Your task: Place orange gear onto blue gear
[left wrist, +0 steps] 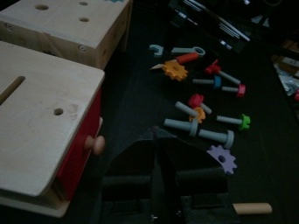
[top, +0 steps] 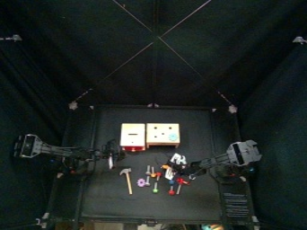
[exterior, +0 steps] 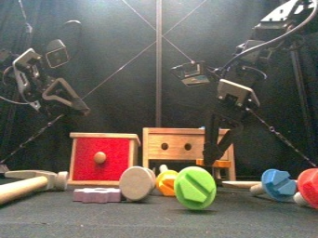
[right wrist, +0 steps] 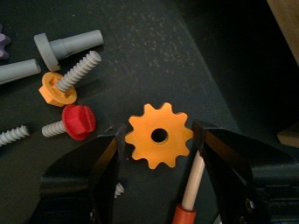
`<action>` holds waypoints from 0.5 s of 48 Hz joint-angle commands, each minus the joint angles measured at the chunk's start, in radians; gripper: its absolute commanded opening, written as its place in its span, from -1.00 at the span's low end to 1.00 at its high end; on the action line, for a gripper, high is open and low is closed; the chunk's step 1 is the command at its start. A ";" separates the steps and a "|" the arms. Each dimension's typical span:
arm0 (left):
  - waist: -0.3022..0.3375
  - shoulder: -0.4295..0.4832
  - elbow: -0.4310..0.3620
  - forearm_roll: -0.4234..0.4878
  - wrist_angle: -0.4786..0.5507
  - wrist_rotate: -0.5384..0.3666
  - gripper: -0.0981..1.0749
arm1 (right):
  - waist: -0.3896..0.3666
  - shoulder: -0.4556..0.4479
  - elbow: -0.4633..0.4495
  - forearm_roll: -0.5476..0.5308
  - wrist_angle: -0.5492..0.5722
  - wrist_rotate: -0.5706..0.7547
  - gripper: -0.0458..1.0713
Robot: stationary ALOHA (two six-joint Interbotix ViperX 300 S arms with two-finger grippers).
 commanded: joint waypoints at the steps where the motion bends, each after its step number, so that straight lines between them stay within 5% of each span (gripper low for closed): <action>1: -0.003 0.002 -0.023 0.002 -0.003 0.000 -0.05 | 0.000 -0.051 -0.034 -0.012 0.015 0.002 0.22; 24: 0.009 0.002 -0.023 -0.015 -0.003 0.000 -0.04 | -0.066 -0.278 -0.100 0.028 0.221 0.014 0.21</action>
